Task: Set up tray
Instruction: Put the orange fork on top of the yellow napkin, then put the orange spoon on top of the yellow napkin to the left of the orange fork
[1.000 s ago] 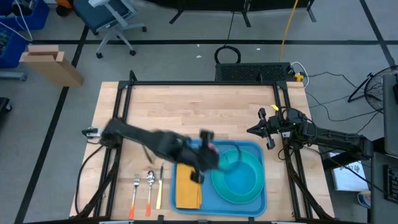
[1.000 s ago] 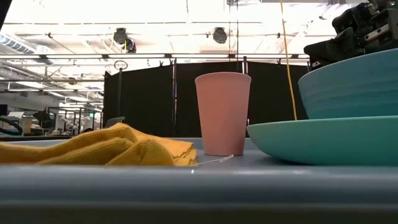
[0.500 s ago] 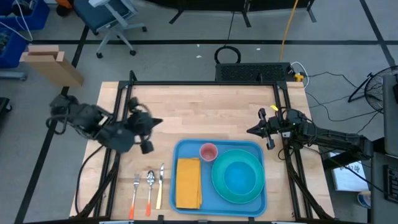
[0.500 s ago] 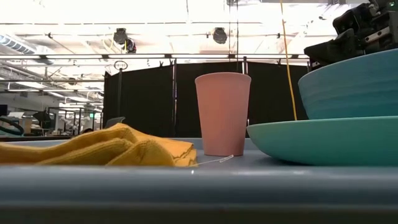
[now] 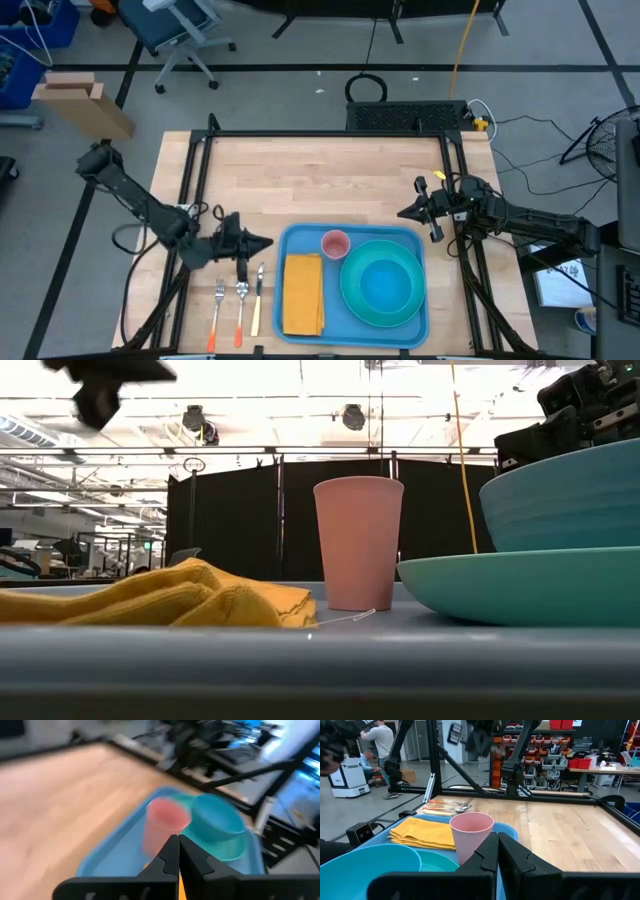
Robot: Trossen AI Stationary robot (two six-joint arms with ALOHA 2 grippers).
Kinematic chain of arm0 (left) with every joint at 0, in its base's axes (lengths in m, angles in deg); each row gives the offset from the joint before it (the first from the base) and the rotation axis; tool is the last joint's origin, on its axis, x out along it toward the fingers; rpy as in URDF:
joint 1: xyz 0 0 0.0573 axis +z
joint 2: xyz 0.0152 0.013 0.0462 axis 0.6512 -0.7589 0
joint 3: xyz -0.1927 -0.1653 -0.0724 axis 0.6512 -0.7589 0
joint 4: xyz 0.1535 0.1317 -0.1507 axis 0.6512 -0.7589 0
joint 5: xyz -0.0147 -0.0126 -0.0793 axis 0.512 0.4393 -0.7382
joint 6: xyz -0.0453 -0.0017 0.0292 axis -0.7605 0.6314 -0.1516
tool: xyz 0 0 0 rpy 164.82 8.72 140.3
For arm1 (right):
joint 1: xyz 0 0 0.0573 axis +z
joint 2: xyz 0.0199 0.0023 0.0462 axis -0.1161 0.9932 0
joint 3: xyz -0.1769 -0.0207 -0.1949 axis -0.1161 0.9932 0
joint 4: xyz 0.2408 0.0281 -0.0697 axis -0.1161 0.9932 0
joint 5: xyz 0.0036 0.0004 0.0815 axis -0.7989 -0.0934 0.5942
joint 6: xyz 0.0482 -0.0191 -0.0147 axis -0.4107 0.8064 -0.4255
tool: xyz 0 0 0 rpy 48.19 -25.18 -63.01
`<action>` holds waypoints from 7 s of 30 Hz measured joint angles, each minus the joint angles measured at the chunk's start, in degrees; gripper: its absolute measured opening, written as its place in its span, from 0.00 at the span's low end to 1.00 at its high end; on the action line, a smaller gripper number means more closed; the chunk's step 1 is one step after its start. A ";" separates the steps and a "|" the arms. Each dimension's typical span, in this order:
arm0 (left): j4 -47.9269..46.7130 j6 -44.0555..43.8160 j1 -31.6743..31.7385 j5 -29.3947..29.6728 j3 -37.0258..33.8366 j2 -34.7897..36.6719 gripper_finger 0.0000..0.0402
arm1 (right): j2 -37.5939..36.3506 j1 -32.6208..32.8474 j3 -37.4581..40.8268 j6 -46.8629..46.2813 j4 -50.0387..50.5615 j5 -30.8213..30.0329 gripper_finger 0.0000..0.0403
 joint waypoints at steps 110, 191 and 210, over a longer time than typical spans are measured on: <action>-57.30 -79.12 -5.08 -37.83 27.44 -24.80 0.02 | -0.02 -0.01 0.02 -0.90 -0.34 -0.22 0.00; -58.21 -45.86 13.37 -40.99 54.82 -50.34 0.22 | -0.02 -0.01 0.02 -1.55 -0.92 -0.15 0.00; -53.49 28.38 14.07 -13.96 54.79 -35.12 0.22 | 0.00 -0.01 0.02 -1.67 -3.98 -0.11 0.00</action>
